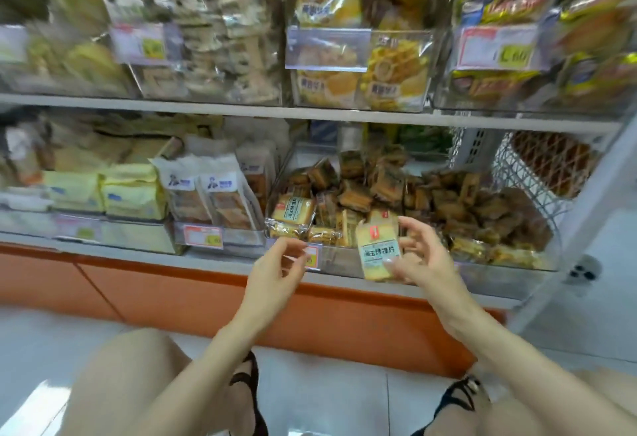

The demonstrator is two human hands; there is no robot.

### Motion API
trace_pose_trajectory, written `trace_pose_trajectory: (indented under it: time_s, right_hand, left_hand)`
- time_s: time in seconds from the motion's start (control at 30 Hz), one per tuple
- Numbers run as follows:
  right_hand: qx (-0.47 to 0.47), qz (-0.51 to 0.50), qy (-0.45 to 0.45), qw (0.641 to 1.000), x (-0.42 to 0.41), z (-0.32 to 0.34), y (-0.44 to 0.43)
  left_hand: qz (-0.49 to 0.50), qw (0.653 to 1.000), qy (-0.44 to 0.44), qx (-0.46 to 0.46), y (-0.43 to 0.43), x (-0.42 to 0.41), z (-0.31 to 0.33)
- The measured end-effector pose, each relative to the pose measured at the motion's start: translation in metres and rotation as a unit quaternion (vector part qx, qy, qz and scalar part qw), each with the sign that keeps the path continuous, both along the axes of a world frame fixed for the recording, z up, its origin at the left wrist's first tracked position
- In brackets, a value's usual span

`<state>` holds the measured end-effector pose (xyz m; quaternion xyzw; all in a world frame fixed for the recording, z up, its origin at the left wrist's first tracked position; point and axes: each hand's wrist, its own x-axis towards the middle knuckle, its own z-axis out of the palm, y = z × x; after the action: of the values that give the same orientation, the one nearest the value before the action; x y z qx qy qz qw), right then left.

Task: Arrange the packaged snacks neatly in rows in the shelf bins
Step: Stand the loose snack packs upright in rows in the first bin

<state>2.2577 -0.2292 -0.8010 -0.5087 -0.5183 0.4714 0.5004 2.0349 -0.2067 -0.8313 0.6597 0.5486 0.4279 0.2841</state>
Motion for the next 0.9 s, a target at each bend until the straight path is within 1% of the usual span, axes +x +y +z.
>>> trace_pose_trajectory:
  time_s: [0.1, 0.17, 0.27, 0.37, 0.43, 0.5, 0.6, 0.67, 0.73, 0.8, 0.9]
  right_hand:
    - [0.048, -0.053, -0.007, 0.997, 0.000, 0.015, 0.026]
    - [0.073, -0.074, -0.033, 0.994, 0.000, 0.020, 0.049]
    - [0.092, -0.094, -0.090, 0.987, 0.000, 0.026, 0.092]
    - [0.070, -0.115, -0.112, 0.985, 0.000, 0.036, 0.135]
    - [0.063, -0.128, -0.132, 0.981, 0.001, 0.043, 0.153]
    - [0.092, -0.136, -0.154, 0.974, 0.001, 0.044, 0.161]
    - [0.136, -0.122, -0.218, 0.959, 0.002, 0.039, 0.165]
    - [0.130, -0.091, -0.273, 0.949, 0.005, 0.034, 0.168]
    - [0.119, -0.063, -0.313, 0.940, 0.010, 0.031, 0.171]
    - [0.117, -0.055, -0.312, 0.941, 0.012, 0.029, 0.170]
    - [0.135, -0.069, -0.292, 0.945, 0.013, 0.023, 0.168]
  left_hand:
    - [0.017, 0.994, 0.077, 0.074, 0.027, -0.006, 0.002]
    - [0.022, 0.988, 0.113, 0.103, 0.044, -0.005, -0.002]
    - [0.018, 0.983, 0.134, 0.122, 0.068, 0.000, -0.001]
    - [0.020, 0.978, 0.134, 0.158, 0.096, 0.003, 0.009]
    - [0.029, 0.975, 0.150, 0.164, 0.118, 0.003, 0.015]
    - [0.041, 0.974, 0.166, 0.150, 0.140, 0.005, 0.019]
    - [0.051, 0.977, 0.170, 0.117, 0.171, 0.009, 0.021]
    - [0.062, 0.978, 0.165, 0.109, 0.191, 0.016, 0.019]
    - [0.097, 0.977, 0.174, 0.082, 0.211, 0.025, 0.019]
    - [0.124, 0.970, 0.206, 0.029, 0.226, 0.034, 0.020]
    - [0.104, 0.962, 0.249, -0.036, 0.239, 0.042, 0.019]
